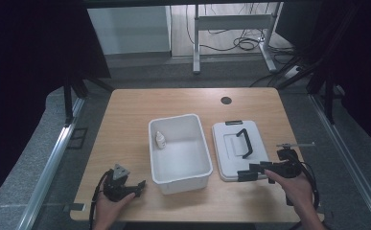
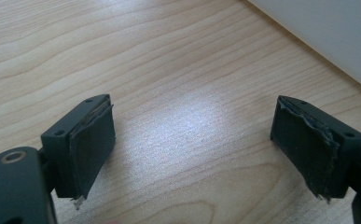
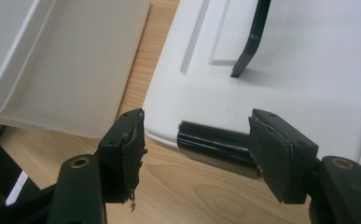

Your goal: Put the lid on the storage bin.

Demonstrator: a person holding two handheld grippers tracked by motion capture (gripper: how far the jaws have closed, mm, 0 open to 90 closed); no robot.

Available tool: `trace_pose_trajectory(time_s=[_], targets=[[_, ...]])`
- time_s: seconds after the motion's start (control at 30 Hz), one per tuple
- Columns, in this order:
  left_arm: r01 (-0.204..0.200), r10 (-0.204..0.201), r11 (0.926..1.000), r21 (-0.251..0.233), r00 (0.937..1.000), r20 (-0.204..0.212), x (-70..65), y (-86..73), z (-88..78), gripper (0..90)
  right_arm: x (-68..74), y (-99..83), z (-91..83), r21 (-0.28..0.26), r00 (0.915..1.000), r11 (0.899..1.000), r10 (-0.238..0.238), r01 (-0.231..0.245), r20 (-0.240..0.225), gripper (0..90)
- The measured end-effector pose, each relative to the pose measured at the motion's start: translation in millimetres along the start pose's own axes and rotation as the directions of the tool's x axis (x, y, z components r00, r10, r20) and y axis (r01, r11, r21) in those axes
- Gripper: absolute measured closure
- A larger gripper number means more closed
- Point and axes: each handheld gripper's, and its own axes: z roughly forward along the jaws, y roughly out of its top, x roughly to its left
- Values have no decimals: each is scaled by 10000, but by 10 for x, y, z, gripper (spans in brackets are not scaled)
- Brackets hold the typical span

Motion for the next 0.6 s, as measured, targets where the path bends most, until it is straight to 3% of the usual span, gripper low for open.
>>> trace_pose_trajectory(time_s=[0.4, 0.6], targets=[[1, -1, 10000, 1, 10000, 1, 0, 0, 0, 137, -61, 201, -71, 65, 9997, 9999, 117, -118, 206, 365], [2, -2, 10000, 0, 10000, 4, 0, 0, 0, 136, -149, 419, -108, 153, 9978, 9996, 213, -223, 630, 392]])
